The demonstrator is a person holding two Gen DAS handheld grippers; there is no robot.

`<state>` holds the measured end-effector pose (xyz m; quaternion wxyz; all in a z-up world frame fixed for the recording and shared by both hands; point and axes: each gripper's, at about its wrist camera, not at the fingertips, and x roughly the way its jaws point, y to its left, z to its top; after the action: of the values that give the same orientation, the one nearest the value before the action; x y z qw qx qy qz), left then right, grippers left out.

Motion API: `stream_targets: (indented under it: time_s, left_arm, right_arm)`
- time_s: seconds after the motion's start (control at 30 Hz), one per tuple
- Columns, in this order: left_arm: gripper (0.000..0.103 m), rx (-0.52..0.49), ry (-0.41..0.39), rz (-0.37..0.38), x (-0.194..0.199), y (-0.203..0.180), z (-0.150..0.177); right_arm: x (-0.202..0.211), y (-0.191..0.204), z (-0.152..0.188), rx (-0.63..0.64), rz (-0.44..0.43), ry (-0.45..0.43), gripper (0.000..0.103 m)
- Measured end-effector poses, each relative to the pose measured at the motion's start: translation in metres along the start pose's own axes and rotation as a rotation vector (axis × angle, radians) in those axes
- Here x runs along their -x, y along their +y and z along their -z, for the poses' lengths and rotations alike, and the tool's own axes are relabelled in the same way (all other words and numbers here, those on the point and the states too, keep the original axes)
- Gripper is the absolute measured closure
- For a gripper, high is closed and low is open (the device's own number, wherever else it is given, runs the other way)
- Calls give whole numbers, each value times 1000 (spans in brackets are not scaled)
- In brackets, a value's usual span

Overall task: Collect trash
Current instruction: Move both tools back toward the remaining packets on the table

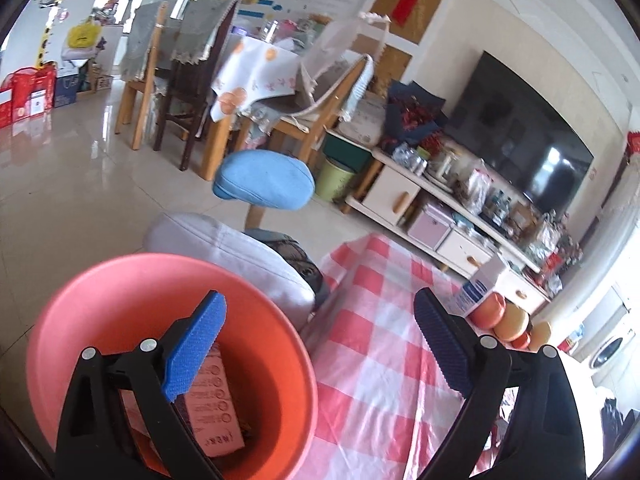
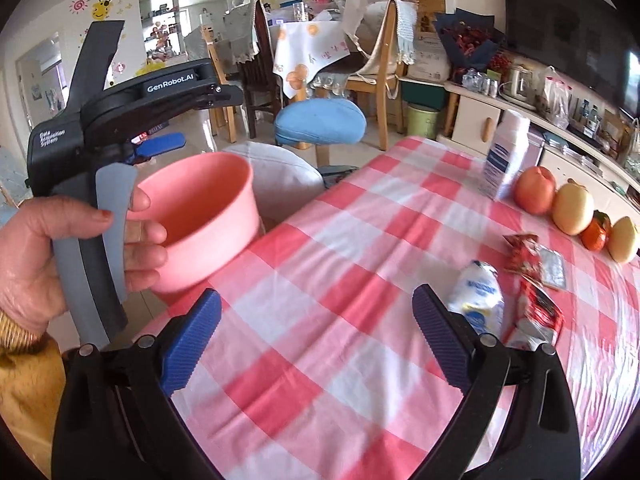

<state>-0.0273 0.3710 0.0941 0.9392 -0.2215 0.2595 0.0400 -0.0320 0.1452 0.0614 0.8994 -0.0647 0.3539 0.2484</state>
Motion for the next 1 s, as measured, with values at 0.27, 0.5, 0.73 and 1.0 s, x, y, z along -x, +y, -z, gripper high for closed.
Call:
stream_targets:
  time_s: [0.27,0.5,0.73,1.0]
  left_arm:
    - [9,-15,51,104,-3,-19,6]
    - [9,-75,126,104,-14,-41,14]
    - [9,-128,182,104,-24,-59,29]
    - [9,-225,263,123,-35,-90,55]
  right_arm:
    - [16,-20,12,-22,23,-4,6]
    - [29,-37,16,-45,29,-14,6]
    - [42,-50,24,-46,38,-20,5]
    - [53,-64,34,-49,37,-23,5]
